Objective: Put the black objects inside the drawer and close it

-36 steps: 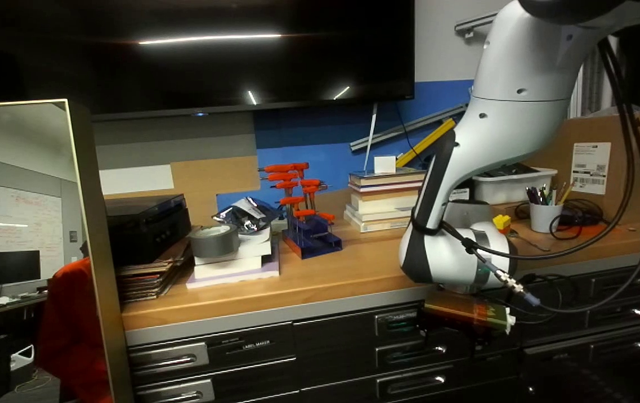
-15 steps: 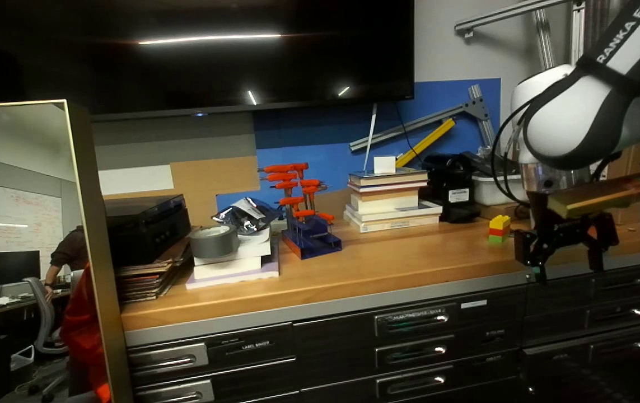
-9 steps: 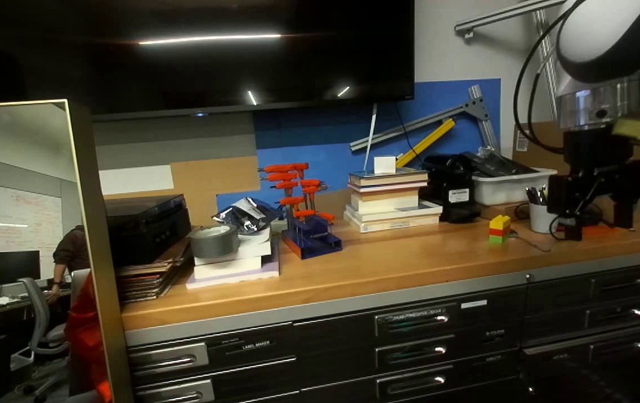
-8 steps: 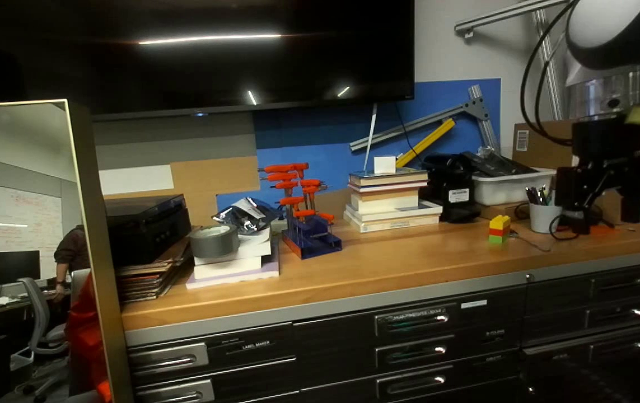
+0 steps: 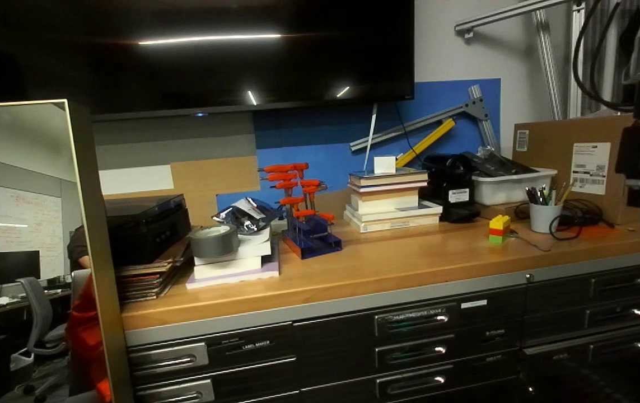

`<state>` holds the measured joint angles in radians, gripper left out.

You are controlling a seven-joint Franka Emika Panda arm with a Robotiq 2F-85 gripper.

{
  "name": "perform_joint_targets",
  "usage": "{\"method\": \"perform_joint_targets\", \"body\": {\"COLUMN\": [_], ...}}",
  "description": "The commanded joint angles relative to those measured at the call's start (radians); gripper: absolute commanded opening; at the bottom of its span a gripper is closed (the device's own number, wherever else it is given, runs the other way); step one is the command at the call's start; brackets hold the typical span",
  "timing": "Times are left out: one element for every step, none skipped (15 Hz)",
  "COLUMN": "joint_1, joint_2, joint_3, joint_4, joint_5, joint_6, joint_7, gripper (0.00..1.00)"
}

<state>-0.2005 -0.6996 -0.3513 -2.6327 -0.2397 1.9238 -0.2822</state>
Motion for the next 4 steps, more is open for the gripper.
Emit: {"method": "perform_joint_targets", "body": {"joint_1": [-0.017, -0.018, -0.018, -0.018], "joint_2": [-0.001, -0.002, 0.000, 0.003], "joint_3": [0.010, 0.009, 0.009, 0.010], "joint_4": [0.000, 0.000, -0.001, -0.002], "joint_5": [0.012, 0.012, 0.012, 0.012], "joint_6": [-0.005, -0.006, -0.006, -0.006], "joint_7": [-0.020, -0.022, -0.022, -0.022], "gripper": [1.00, 1.00, 1.00, 1.00]}}
